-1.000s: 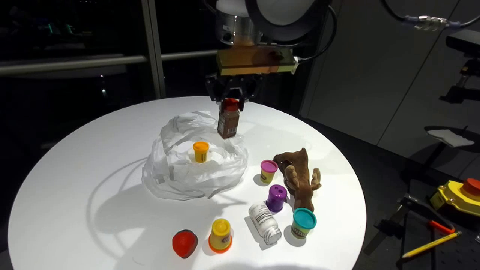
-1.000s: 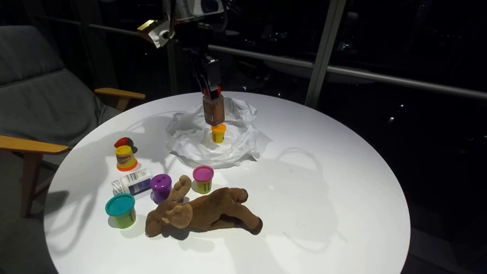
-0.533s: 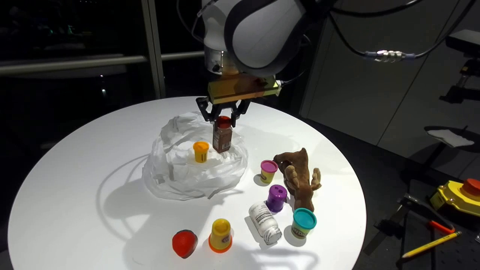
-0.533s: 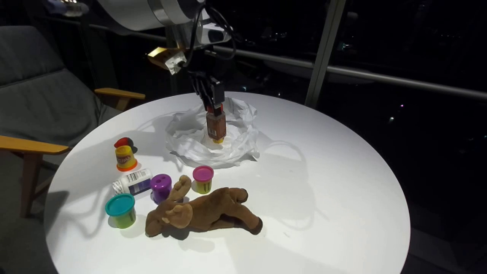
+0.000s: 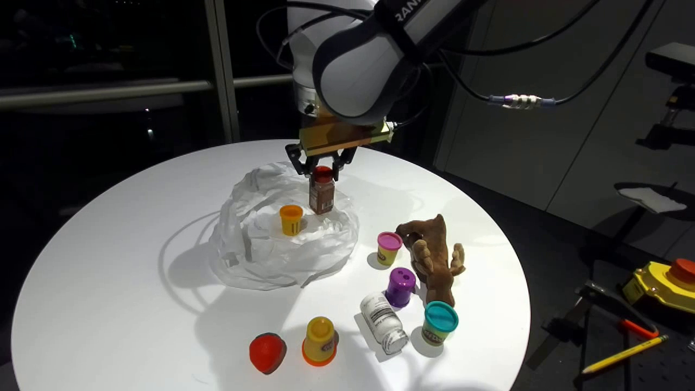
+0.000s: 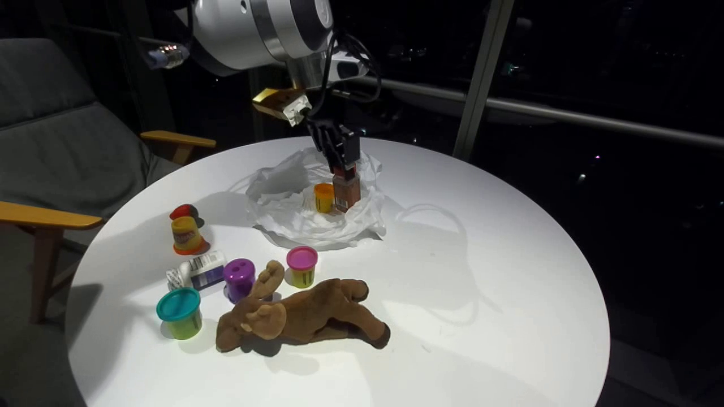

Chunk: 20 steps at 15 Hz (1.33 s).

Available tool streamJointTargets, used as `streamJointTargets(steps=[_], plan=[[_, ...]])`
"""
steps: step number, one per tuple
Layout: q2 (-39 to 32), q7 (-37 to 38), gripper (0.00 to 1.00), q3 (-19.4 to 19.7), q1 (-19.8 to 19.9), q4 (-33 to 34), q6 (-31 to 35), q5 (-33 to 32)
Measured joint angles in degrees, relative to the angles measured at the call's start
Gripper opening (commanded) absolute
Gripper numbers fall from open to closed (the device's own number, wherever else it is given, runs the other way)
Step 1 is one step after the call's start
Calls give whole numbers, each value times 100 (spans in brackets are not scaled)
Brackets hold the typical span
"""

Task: Put all the objects in the plastic bag

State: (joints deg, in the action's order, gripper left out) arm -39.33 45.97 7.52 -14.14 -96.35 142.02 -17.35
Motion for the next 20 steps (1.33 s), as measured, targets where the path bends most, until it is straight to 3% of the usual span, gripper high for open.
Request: streamJointTargets(steps=[7,8,9,10,13,14,20], plan=[[-438,-454,25,-29,295,291,-14,591],[-479,-522,46,-34,335,345,-19,689],[-507,-576,75,-34,361,402,-35,752],[-530,-606,77,-28,374,459,-71,768],[-554,-661,98,-2,373,565,-144,769],[-542,-681,100,4,360,590,-146,767],[215,-686,100,172,-18,219,-146,536]])
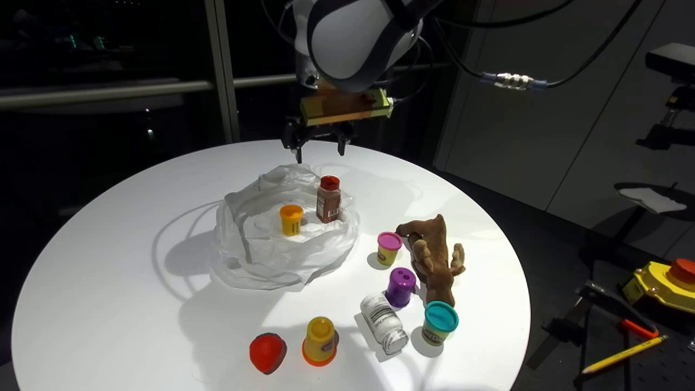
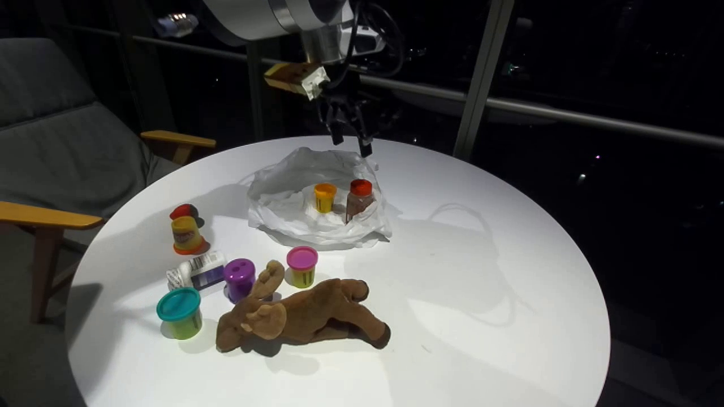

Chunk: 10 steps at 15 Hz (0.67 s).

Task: Put all the objects in the plastic bag

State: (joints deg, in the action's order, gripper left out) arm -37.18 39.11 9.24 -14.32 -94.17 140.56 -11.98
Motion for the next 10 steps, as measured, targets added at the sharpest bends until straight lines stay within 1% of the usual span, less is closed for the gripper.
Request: streamJointTargets(steps=[3,5,7,10], plan=[[754,8,100,6,-126,-792,1,-189],[1190,8,100,7,-119,-1398,1,-272],[1472,-255,100,-127,40,-1959,86,-175],[1486,-745,100,-321,315,-2592,383,-3]])
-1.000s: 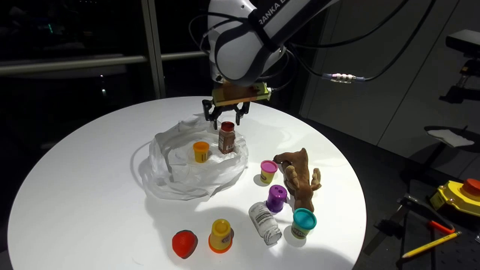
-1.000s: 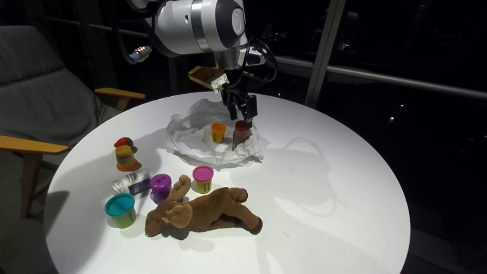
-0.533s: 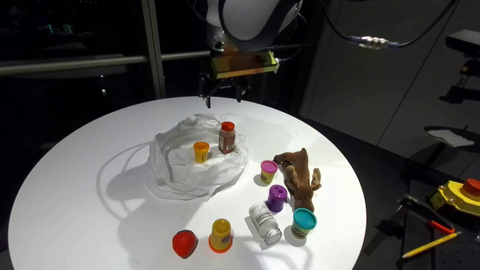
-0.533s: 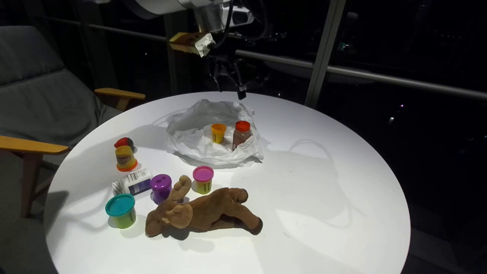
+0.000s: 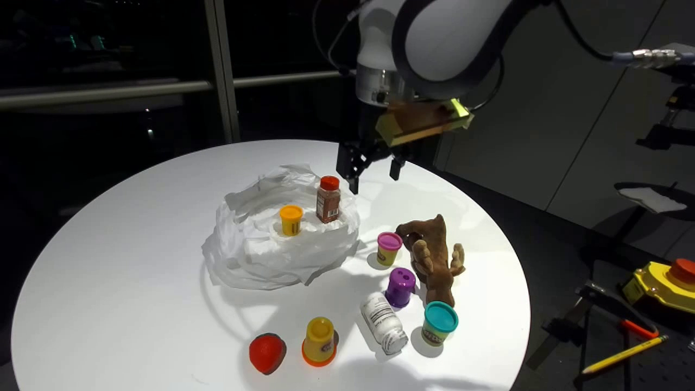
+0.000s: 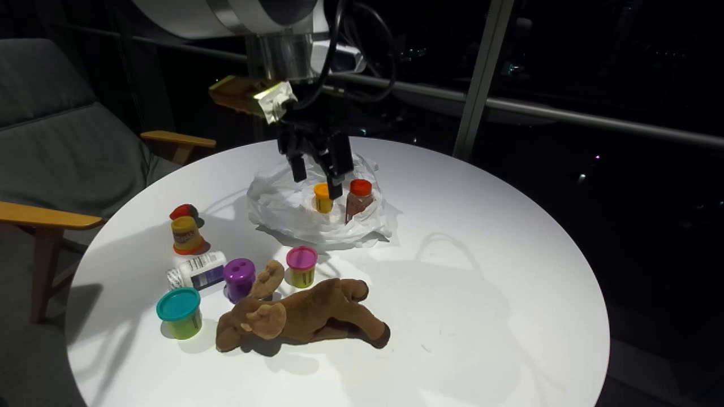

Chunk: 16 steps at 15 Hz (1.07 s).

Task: Put all the objects in the plastic bag

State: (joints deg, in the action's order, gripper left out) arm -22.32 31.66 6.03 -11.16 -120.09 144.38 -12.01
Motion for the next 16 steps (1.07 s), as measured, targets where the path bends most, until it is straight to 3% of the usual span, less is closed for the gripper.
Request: streamJointTargets(steps=[3,9,10,11,16], plan=[[-286,-348,100,-79,134,-306,321,83],[-969,-832,100,-157,188,-295,573,383],[-1030,-871,75,-160,188,-274,573,399],[-1083,-898,74,-159,188,-252,573,406],[-1150,-937,35,-132,193,-173,569,433]])
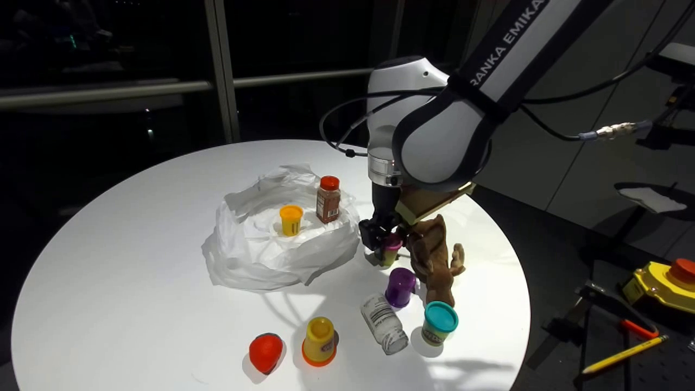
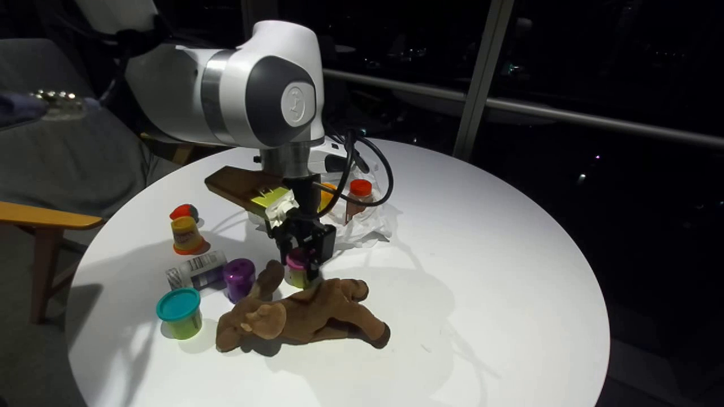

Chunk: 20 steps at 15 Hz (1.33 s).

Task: Put all the objects in the plastic bag

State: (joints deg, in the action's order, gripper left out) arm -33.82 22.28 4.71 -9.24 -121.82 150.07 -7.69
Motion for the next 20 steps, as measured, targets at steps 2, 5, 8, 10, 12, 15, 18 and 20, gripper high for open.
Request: streamJointTargets(steps=[2,5,8,10,12,15,18,20], plan=[[49,0,27,38,-18,12,-3,0],[234,66,27,136,-136,49,-99,-22],[507,226,27,197,-376,237,-253,-91],[575,330,27,185,-534,485,-382,-109],[501,405,27,163,-655,773,-500,-111],[155,528,27,167,-745,1223,-486,-226],[-331,596,27,225,-777,1677,-472,-358],[-646,596,27,274,-776,1956,-471,-363]])
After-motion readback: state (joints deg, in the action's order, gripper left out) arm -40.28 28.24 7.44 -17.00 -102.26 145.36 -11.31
